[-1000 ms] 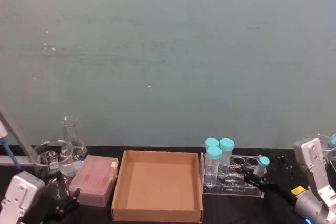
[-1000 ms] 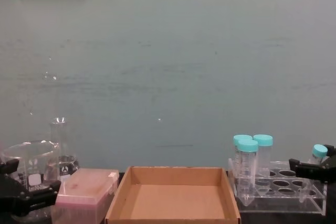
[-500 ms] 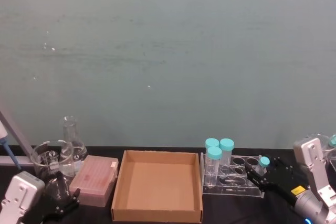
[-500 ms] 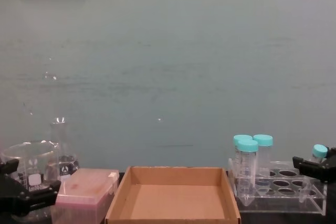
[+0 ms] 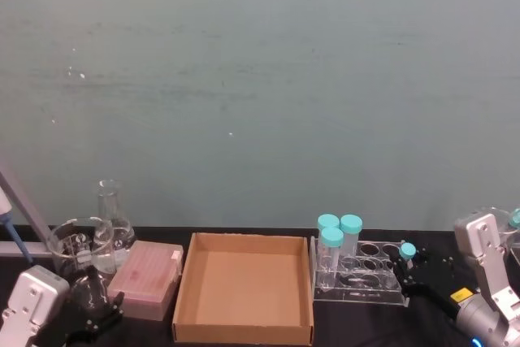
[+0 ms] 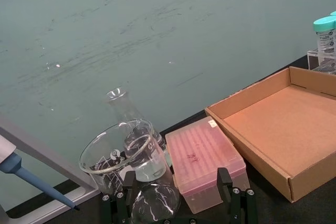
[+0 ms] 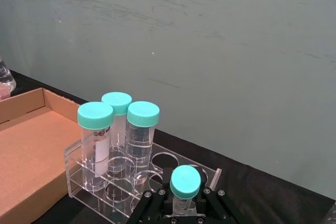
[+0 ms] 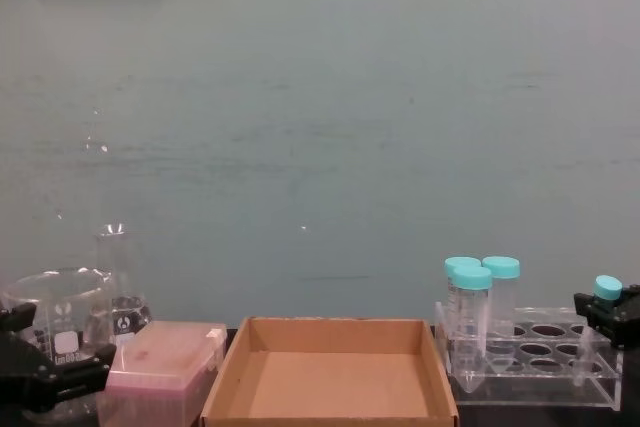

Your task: Use the right hand to move the test tube from the test tube rack into the box.

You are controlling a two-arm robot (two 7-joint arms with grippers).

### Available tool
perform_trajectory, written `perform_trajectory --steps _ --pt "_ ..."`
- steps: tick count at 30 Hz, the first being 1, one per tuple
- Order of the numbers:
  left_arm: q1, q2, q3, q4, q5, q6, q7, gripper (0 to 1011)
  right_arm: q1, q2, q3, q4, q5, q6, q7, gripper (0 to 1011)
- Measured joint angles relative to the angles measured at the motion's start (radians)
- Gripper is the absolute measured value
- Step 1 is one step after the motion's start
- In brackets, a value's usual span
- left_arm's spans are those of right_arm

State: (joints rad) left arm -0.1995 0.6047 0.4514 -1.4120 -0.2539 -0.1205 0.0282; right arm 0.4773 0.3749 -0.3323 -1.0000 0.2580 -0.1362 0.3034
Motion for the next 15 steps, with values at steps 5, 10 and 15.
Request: perform_trajectory --steps 5,10,15 --pt "0.000 0.000 0.000 0.000 0.000 0.000 0.000 1000 0.000 0.000 0.000 0.000 0.000 0.000 0.000 211" --pt "0.000 0.000 0.000 0.000 0.000 0.000 0.000 1000 -0.001 -0.001 0.003 -0.001 -0.001 0.000 0.000 211" --pt "0.000 0.000 0.000 0.000 0.000 0.000 0.000 1000 -0.009 -0.005 0.020 -0.015 -0.013 -0.005 0.000 211"
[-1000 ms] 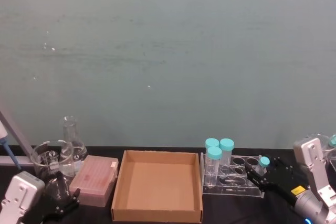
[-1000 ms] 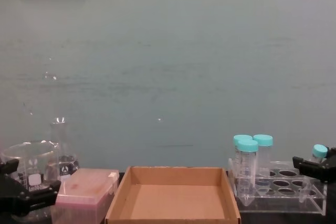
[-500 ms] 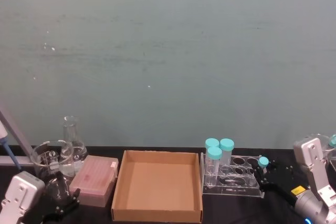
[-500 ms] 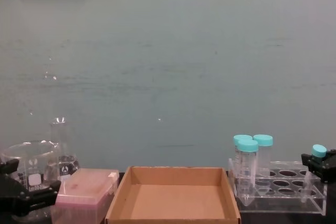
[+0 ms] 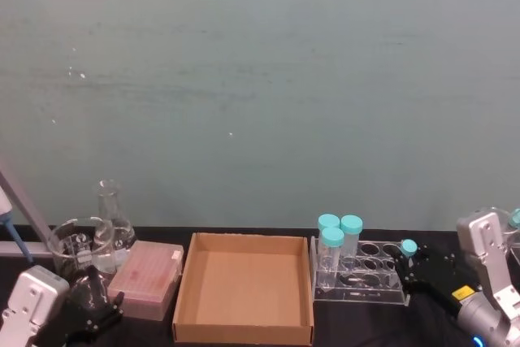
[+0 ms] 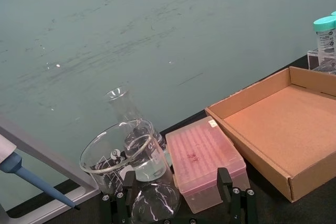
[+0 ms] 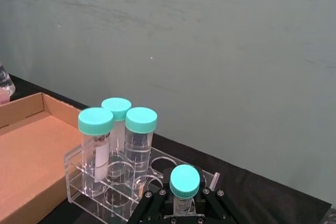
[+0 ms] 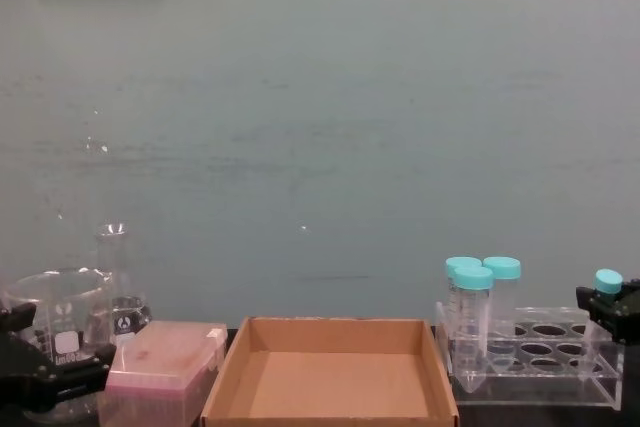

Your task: Use the right hand to move the test tube from the test tube rack into the box.

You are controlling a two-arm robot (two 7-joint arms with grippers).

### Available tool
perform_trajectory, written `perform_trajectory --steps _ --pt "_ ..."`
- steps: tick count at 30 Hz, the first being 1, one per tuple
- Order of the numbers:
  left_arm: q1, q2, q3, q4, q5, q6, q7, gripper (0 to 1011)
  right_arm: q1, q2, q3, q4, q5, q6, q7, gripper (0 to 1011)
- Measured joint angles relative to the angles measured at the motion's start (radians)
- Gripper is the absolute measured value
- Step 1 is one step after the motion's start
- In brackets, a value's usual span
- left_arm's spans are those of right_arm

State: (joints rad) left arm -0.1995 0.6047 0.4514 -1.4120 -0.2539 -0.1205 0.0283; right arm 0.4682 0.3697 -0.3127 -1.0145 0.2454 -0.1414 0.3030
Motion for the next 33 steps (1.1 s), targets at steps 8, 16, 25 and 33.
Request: perform_trajectory --steps 8,16,25,33 --pt "0.000 0.000 0.000 0.000 0.000 0.000 0.000 1000 -0.009 -0.005 0.035 -0.042 0.000 0.007 0.002 210" --pt "0.000 0.000 0.000 0.000 0.000 0.000 0.000 1000 -0.041 0.006 0.106 -0.182 0.037 -0.004 0.013 211" --pt "0.000 0.000 0.000 0.000 0.000 0.000 0.000 1000 -0.034 -0.001 0.140 -0.298 0.070 0.031 0.055 210" --pt "0.000 0.000 0.000 0.000 0.000 0.000 0.000 1000 -0.009 -0.024 0.094 -0.348 0.072 0.069 0.098 211"
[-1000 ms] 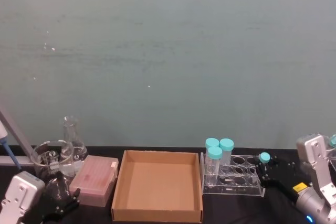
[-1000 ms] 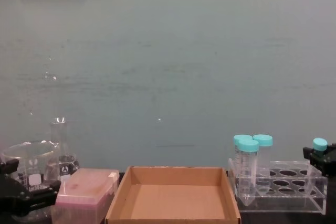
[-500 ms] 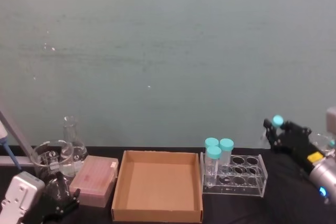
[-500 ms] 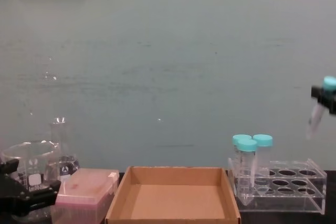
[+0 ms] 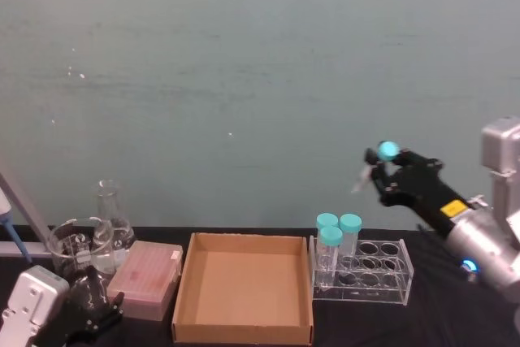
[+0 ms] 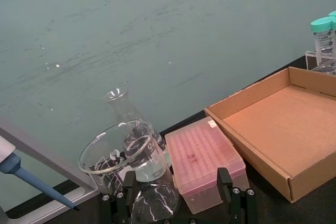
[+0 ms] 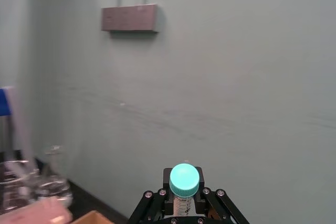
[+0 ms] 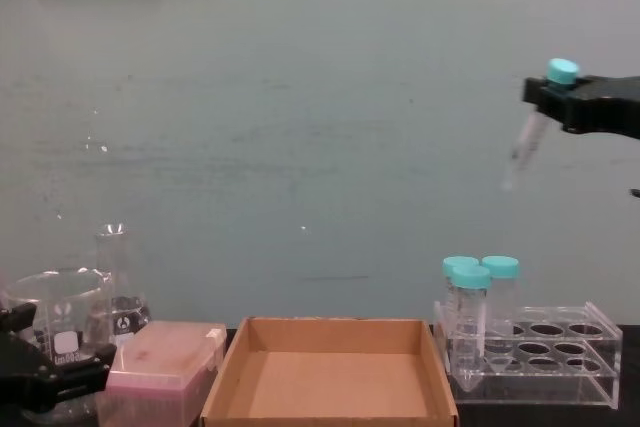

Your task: Use the right hand to move the test tube from the test tube rack into the box.

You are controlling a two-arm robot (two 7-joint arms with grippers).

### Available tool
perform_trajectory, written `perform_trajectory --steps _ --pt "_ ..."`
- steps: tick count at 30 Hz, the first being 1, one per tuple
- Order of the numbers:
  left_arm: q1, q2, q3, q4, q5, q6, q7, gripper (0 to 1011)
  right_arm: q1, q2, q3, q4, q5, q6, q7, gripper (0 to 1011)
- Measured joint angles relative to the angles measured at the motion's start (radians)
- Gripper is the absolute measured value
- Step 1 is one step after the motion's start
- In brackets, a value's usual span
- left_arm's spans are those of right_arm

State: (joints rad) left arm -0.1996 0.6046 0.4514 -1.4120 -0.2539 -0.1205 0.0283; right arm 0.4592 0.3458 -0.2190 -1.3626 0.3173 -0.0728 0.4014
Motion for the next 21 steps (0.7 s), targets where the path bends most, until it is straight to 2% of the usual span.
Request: perform_trajectory --steps 5,6,10,11,14,21 --pt "0.000 0.000 0.000 0.000 0.000 0.000 0.000 1000 0.016 -0.022 -0.045 -0.008 -0.002 0.037 0.013 211" --pt "0.000 0.000 0.000 0.000 0.000 0.000 0.000 1000 0.023 -0.032 -0.065 -0.006 -0.005 0.048 0.015 210" --pt "0.000 0.000 0.000 0.000 0.000 0.000 0.000 1000 0.044 -0.058 -0.107 0.017 -0.018 0.069 0.017 210" --pt "0.000 0.000 0.000 0.000 0.000 0.000 0.000 1000 0.056 -0.070 -0.126 0.035 -0.026 0.074 0.016 210" --pt "0.000 0.000 0.000 0.000 0.000 0.000 0.000 1000 0.076 -0.090 -0.150 0.066 -0.038 0.080 0.015 211" --pt "0.000 0.000 0.000 0.000 0.000 0.000 0.000 1000 0.134 -0.157 -0.214 0.191 -0.085 0.081 0.000 211"
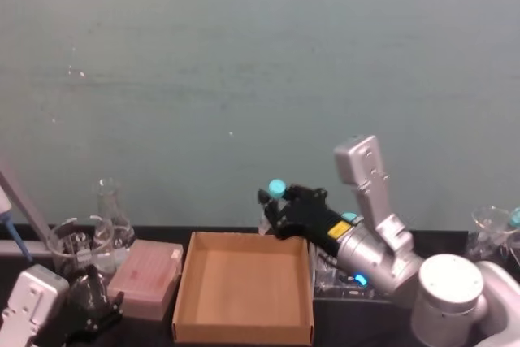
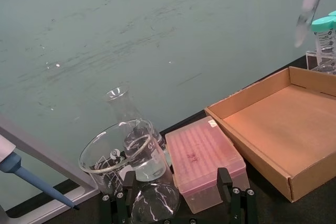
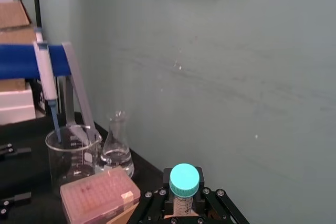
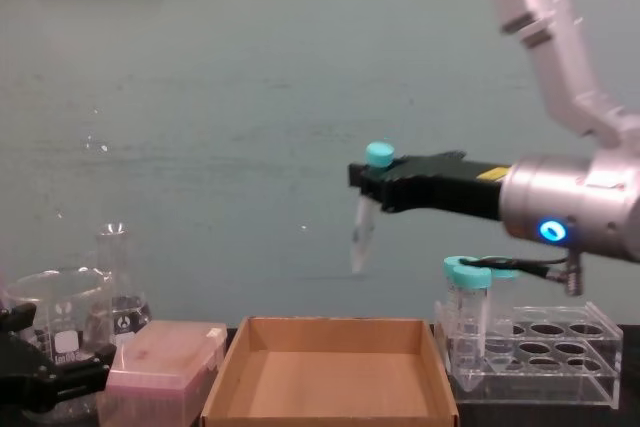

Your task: Use the right hand to move the test tube from the test tube rack into the box.

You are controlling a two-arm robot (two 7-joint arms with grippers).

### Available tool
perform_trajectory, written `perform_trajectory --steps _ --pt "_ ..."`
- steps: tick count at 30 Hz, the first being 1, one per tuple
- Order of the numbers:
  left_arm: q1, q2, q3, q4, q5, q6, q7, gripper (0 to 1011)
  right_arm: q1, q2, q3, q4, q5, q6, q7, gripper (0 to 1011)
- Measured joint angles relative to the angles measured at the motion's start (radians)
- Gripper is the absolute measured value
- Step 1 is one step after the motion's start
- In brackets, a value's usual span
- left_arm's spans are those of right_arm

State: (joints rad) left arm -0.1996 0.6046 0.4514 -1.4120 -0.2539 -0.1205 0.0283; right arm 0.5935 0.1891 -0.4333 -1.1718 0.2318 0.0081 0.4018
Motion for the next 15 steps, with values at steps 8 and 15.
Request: perform_trajectory --steps 8,15 --pt "0.000 0.000 0.000 0.000 0.000 0.000 0.000 1000 0.030 -0.043 -0.026 0.082 -0.026 0.000 -0.008 211" --pt "0.000 0.000 0.000 0.000 0.000 0.000 0.000 1000 0.026 -0.038 -0.023 0.072 -0.023 -0.001 -0.008 210"
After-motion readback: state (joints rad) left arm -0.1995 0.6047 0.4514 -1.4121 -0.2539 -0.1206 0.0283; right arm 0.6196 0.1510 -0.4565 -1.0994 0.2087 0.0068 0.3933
